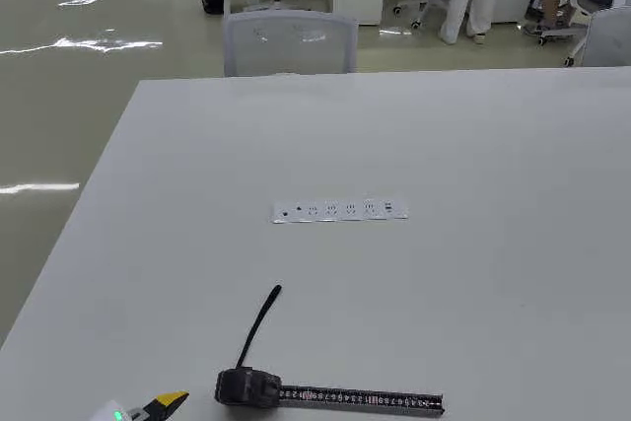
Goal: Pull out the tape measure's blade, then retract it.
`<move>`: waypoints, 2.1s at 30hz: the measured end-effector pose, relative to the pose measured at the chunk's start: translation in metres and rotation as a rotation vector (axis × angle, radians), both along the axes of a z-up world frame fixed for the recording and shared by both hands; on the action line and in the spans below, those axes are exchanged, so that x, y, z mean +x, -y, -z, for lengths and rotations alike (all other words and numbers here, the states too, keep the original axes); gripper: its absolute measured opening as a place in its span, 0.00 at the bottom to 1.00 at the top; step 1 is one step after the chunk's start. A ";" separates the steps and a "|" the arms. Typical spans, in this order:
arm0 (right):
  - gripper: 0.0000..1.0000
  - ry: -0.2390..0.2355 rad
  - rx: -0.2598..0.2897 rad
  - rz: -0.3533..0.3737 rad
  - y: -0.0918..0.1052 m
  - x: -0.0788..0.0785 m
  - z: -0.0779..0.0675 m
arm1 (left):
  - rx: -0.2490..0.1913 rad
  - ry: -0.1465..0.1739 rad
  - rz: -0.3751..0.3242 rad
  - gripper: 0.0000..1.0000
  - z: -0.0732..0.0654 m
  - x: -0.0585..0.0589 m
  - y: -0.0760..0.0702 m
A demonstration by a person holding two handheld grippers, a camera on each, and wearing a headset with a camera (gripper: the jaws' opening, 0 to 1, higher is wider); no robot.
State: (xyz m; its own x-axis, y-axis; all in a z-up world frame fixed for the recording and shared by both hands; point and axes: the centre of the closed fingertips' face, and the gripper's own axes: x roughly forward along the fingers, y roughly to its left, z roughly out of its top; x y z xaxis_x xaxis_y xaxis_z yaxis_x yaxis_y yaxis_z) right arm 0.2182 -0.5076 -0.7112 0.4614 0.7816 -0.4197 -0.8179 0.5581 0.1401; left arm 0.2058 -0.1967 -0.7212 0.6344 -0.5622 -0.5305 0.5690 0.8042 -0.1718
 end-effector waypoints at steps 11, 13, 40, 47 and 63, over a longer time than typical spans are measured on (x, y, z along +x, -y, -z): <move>0.60 -0.007 -0.003 -0.018 -0.008 0.010 0.004 | 0.021 -0.007 0.072 0.68 0.004 0.014 0.005; 0.60 -0.010 -0.003 -0.019 -0.009 0.012 0.005 | 0.038 -0.011 0.095 0.67 0.008 0.016 0.005; 0.59 -0.025 -0.033 -0.083 -0.003 0.032 0.016 | 0.129 0.022 0.237 0.62 0.017 0.045 0.007; 0.58 -0.025 -0.045 -0.107 -0.002 0.036 0.017 | 0.162 0.017 0.298 0.61 0.022 0.044 0.010; 0.57 -0.033 -0.062 -0.141 0.002 0.039 0.023 | 0.192 0.010 0.380 0.61 0.027 0.044 0.015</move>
State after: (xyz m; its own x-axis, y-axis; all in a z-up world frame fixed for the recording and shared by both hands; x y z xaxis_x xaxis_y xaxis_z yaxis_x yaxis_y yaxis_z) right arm 0.2576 -0.5095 -0.7344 0.3343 0.8096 -0.4825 -0.8840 0.4469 0.1375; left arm 0.2499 -0.2121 -0.7479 0.4072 -0.6487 -0.6429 0.8319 0.5540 -0.0321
